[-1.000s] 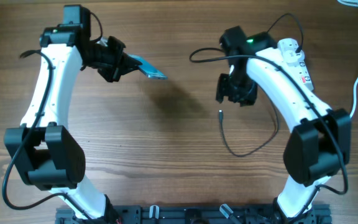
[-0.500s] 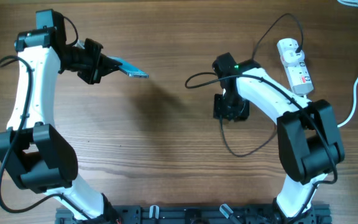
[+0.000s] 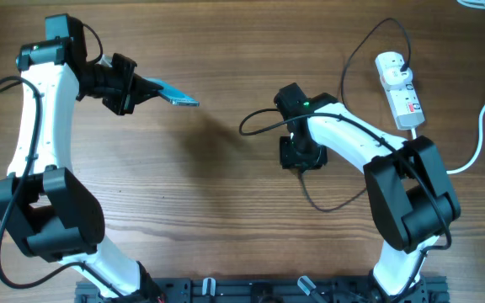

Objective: Plug charger to phone and switch on socket
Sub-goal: 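Release the right gripper and move it down toward the black cable plug, then close the right gripper on the black USB-C plug and lift it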

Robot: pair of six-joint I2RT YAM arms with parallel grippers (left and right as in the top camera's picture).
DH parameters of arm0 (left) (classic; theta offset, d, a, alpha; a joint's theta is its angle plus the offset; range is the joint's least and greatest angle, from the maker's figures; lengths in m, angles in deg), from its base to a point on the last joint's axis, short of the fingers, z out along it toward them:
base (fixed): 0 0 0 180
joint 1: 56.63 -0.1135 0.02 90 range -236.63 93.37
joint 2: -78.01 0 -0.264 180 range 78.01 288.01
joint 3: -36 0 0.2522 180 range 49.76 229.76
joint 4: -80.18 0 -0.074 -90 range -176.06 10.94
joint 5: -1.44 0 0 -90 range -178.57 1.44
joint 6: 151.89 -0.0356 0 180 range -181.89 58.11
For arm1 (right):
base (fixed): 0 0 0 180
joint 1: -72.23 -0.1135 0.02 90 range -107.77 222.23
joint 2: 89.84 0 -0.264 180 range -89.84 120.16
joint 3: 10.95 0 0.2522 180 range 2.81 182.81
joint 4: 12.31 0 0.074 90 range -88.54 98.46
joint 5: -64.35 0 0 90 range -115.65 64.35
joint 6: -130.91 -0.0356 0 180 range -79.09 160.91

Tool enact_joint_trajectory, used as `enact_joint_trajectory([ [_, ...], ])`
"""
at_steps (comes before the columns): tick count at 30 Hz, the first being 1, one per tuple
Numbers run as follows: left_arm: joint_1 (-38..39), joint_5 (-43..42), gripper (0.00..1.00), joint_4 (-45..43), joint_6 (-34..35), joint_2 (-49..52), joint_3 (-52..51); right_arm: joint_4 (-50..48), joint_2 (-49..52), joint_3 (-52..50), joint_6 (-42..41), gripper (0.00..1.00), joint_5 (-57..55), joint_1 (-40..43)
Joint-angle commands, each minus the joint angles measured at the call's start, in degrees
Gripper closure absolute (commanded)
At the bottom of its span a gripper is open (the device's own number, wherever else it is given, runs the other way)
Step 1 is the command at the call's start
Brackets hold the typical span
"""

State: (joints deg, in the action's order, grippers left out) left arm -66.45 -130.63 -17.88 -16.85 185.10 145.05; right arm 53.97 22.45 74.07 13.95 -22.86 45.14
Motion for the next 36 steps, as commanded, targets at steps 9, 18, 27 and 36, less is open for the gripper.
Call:
enact_joint_trajectory([
  [9,-0.4,-1.9,0.96,0.3,-2.4,-0.1,0.2,-0.4,0.8,-0.5,0.0,0.63,-3.0,0.0],
  [18,-0.4,-2.0,0.96,0.5,-2.6,-0.1,0.2,-1.6,0.8,-1.9,0.0,0.62,-3.5,0.0],
  [27,-0.4,-2.0,0.96,0.6,-2.6,-0.1,0.2,-6.7,0.8,-6.4,0.9,0.63,-3.4,0.1],
  [36,-0.4,-2.0,0.96,0.6,-2.6,-0.1,0.2,-4.9,0.8,-6.4,2.8,0.69,-3.2,0.0],
])
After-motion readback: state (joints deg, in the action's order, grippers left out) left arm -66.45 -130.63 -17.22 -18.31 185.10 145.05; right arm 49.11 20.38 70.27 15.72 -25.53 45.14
